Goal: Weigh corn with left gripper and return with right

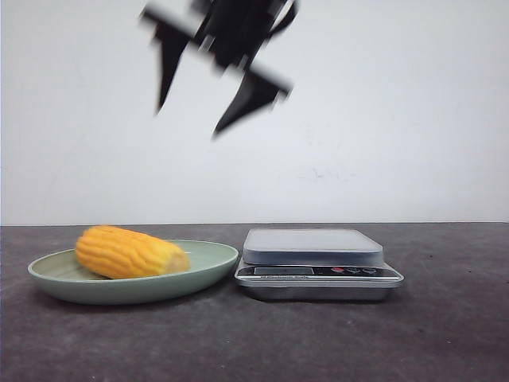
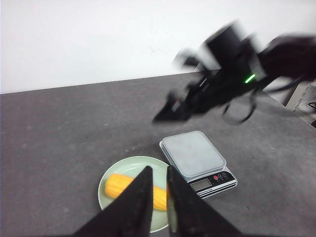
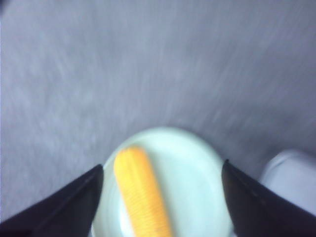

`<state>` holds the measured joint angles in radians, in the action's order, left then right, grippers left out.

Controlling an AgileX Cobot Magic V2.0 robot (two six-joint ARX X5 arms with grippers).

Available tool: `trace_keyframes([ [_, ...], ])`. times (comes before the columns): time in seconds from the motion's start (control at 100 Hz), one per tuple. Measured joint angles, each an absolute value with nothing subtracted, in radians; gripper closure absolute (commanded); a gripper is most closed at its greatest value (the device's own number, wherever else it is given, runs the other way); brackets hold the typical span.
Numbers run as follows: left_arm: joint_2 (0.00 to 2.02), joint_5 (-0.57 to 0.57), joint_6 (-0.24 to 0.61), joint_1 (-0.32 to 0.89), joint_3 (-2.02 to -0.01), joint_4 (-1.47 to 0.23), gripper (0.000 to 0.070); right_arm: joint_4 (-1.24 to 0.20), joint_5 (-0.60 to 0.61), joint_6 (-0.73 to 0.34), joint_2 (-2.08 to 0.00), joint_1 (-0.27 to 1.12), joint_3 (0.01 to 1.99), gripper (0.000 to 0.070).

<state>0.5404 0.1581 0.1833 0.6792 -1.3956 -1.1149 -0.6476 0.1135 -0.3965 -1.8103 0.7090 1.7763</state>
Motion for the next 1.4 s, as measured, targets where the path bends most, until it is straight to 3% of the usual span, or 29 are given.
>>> trace_keyframes([
  [0.27, 0.540, 0.174, 0.193, 0.679, -1.396, -1.090, 0.0700, -0.702, -0.029, -0.148, -1.474, 0.715, 1.785, 0.0471],
  [0.4, 0.540, 0.209, 0.195, 0.679, -1.395, -1.090, 0.0700, -0.786, -0.061, -0.081, -1.344, 0.724, 1.785, 0.0700],
  [0.51, 0.541, 0.233, 0.195, 0.679, -1.393, -1.093, 0.0700, -0.855, -0.112, -0.055, -1.257, 0.738, 1.778, 0.0700],
  [0.64, 0.542, 0.241, 0.195, 0.679, -1.393, -1.095, 0.0700, -0.814, -0.196, -0.014, -1.120, 0.765, 1.670, 0.0700],
  [1.02, 0.542, 0.241, 0.239, 0.679, -1.393, -1.095, 0.0700, -0.357, -0.237, 0.050, -0.608, 0.777, 1.029, 0.0700],
  [1.4, 0.542, 0.240, 0.274, 0.679, -1.393, -1.091, 0.0700, -0.354, -0.239, 0.050, -0.600, 0.777, 1.006, 0.0700],
])
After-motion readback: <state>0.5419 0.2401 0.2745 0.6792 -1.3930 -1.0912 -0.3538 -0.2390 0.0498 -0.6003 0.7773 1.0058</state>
